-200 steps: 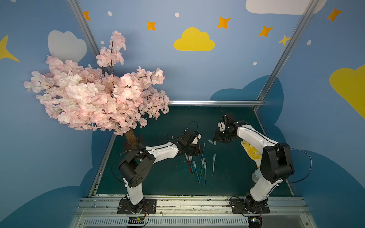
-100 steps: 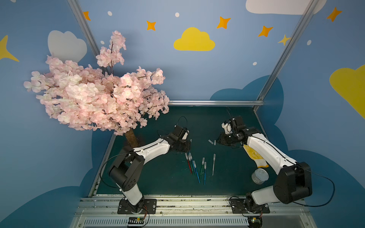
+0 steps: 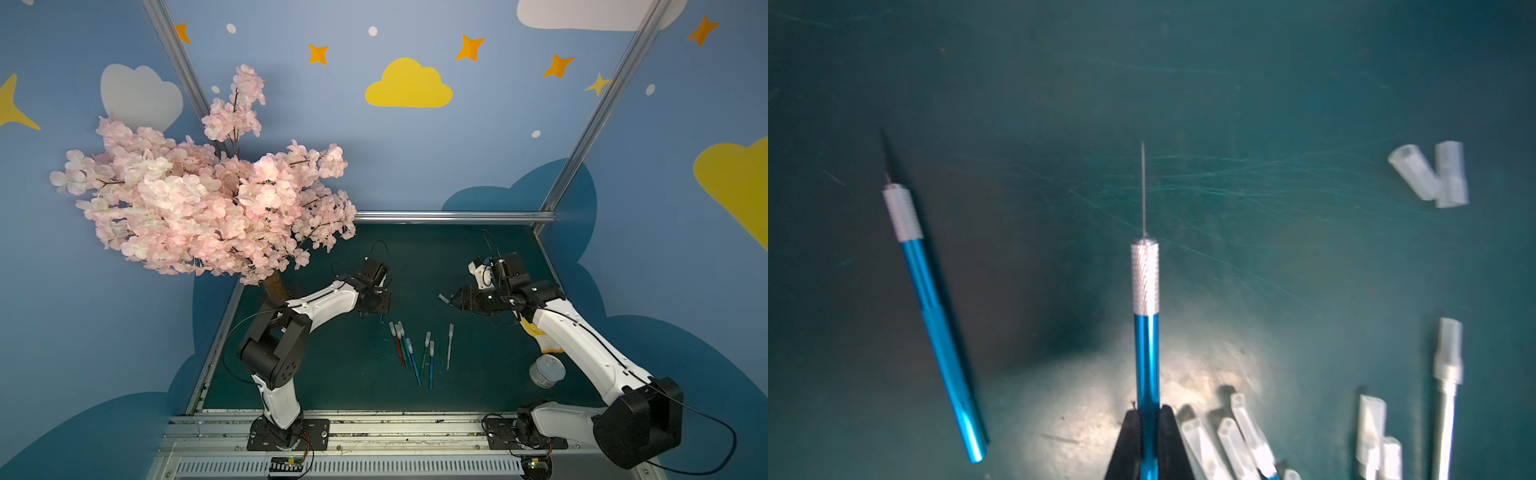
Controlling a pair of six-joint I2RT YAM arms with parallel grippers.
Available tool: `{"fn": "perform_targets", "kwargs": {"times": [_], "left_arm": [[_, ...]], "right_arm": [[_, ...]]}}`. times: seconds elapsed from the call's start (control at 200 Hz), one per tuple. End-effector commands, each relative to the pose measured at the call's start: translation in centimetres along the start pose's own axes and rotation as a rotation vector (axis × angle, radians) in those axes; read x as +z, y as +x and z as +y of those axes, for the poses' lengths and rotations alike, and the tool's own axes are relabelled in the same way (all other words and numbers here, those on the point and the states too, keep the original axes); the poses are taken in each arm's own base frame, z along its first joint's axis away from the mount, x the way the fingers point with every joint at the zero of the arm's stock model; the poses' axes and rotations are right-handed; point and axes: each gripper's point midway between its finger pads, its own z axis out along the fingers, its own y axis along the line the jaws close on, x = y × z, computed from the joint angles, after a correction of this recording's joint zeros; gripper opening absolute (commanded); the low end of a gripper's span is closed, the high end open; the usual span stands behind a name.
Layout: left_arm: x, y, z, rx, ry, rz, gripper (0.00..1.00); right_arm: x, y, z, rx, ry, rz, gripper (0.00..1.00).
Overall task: Remove protective caps from carving knives
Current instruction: Place the carving knife at the center of the board.
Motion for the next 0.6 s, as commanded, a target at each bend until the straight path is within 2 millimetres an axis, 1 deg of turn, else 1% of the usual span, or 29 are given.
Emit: {"fn": "perform_targets", "kwargs": {"times": [0.0,0.02,0.065,0.115,0.285,0.461,0.591], "left_arm": [[0.4,-0.4,1.5,-0.003,-0.057,0.014,0.08],[0.5,-0.5,1.6,-0.007,-0.06,0.014,0.08],[0.7,-0.7,1.8,-0.012,-0.064,0.017,0.08],[0.9,-1.0,1.9,-0.016,-0.069,0.015,0.08],[1.6,-1.4,2.3,-0.026,-0.089,0.02,0.08],[2.4,-1.6,3.3,-0.049,-0.138,0.034,0.07],[2.9,-1.7,3.9,-0.067,-0.172,0.045,0.07]], "right_arm": [[-0.1,1.1,1.0,-0.012,-0.03,0.021,0.72],[-0.1,1.2,1.1,-0.012,-0.034,0.024,0.75],[-0.2,1.4,1.4,-0.018,-0.04,0.026,0.9],[-0.2,1.5,1.8,-0.028,-0.046,0.026,0.98],[-0.6,1.7,2.9,-0.057,-0.06,0.009,0.98],[-1.8,1.3,3.9,-0.093,-0.064,-0.037,0.98],[-2.5,1.2,4.2,-0.103,-0.067,-0.059,0.98]]}}
